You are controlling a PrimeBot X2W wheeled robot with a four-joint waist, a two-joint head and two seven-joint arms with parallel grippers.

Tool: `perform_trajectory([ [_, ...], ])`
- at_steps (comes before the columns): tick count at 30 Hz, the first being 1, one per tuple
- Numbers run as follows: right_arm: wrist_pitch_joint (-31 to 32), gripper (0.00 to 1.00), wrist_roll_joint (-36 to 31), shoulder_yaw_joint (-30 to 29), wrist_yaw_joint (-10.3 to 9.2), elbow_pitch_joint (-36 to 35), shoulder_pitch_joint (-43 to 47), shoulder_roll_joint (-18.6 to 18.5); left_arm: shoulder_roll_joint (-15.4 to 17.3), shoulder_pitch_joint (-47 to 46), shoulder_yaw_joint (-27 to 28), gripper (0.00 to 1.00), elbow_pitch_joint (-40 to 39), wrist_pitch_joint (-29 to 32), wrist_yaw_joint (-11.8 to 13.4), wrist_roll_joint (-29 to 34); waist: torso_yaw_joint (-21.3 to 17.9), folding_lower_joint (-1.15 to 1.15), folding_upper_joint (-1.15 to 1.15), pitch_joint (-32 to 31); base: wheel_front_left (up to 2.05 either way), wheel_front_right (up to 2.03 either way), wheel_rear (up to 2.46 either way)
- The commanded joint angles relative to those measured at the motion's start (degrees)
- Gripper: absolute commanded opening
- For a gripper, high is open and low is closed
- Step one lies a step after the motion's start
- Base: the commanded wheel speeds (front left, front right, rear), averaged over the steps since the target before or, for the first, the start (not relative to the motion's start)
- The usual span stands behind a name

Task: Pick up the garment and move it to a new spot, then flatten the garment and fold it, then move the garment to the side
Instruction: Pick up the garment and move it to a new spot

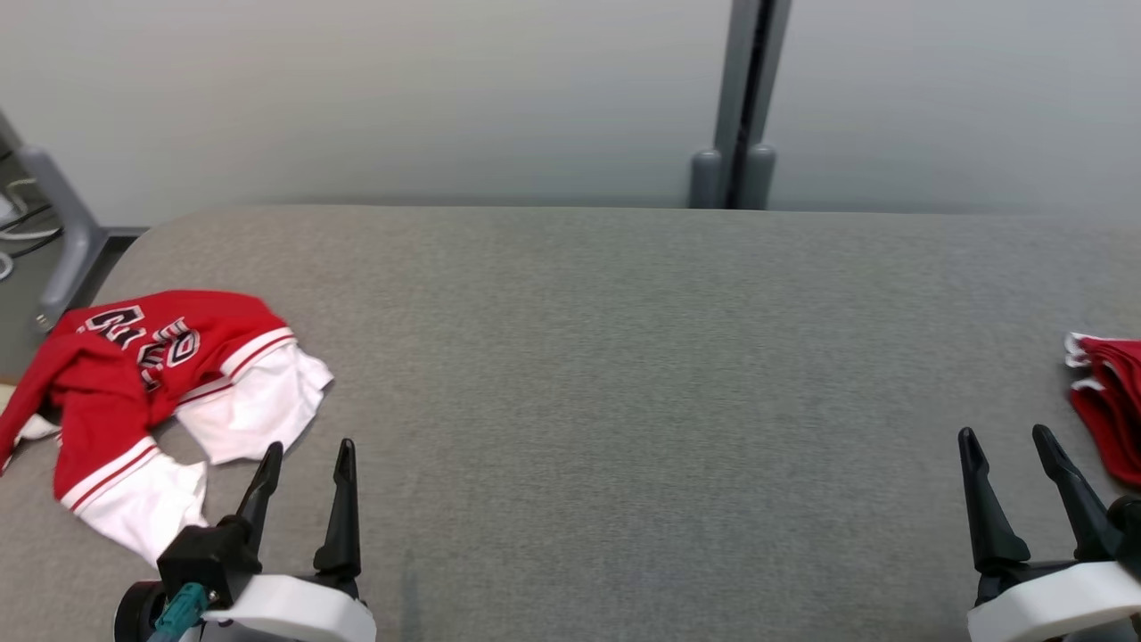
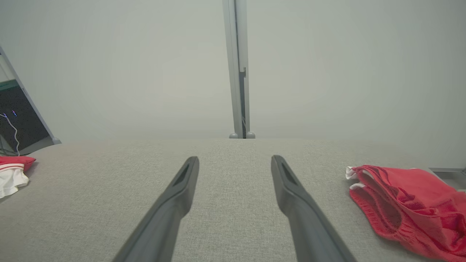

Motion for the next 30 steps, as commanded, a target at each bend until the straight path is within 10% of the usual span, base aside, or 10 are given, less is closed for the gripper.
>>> perform_trajectory([
  [1, 0.2, 1.00, -0.3, -0.1, 0.00, -0.8, 0.2, -0.2, 0.3, -1.4, 0.2, 1.00, 0.1, -0.3, -0.1, -0.4, 1.9, 0.00, 0.00, 0.6, 0.00, 0.00, 0.00],
  [15, 2.0, 1.00, -0.7, 2.5, 0.00, -4.1, -1.2, 0.3, -0.2, -4.3, 2.3, 1.00, 1.2, -2.4, -0.2, -1.4, 18.2, 0.00, 0.00, 1.8, 0.00, 0.00, 0.00],
  [30, 2.5, 1.00, -1.1, 2.6, -0.01, -4.7, -0.6, 0.6, -0.1, -3.4, 2.7, 1.00, 1.4, -3.0, -0.5, -1.1, 21.6, 0.00, 0.00, 1.7, 0.00, 0.00, 0.00],
])
